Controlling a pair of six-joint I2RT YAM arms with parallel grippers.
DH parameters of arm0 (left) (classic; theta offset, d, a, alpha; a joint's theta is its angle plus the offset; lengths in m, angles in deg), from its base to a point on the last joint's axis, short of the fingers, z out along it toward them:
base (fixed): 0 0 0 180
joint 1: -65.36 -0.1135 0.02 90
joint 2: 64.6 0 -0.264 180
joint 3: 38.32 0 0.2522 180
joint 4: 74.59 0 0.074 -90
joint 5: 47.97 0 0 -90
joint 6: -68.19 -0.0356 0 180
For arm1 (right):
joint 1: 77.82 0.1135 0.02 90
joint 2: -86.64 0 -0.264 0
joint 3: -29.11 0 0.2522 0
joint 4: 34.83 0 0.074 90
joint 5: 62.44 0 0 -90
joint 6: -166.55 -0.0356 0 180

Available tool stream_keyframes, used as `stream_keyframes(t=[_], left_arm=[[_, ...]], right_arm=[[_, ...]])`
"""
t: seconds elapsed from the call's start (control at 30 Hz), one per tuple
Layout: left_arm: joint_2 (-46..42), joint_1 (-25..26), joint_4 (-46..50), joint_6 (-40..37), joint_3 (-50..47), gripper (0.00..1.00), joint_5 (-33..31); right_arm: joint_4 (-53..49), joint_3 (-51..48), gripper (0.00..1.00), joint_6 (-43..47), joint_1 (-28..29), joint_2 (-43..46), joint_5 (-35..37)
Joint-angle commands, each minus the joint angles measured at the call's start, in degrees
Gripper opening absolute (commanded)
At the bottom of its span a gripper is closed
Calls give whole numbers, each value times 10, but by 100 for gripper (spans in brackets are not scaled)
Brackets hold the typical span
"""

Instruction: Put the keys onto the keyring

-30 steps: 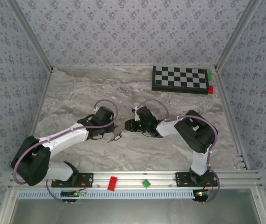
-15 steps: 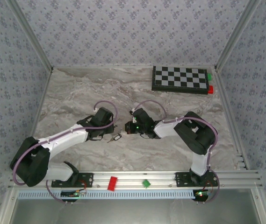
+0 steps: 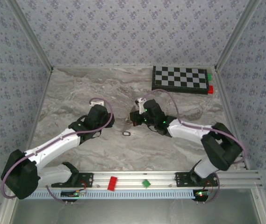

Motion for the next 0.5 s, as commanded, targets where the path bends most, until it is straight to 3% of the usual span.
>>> stream_keyframes(t=[0.0, 0.1, 0.27, 0.47], left_arm=[[-12, -2, -59, -39, 20, 38, -6], [-10, -2, -89, -60, 39, 39, 13], [-1, -2, -119, -76, 74, 42, 46], [21, -3, -131, -112, 116, 42, 144]], right_arm=[[-24, 11, 0, 91, -9, 55, 8], [5, -4, 0, 120, -26, 95, -16], [137, -67, 0, 119, -79, 152, -72], [129, -75, 0, 130, -120, 205, -156]])
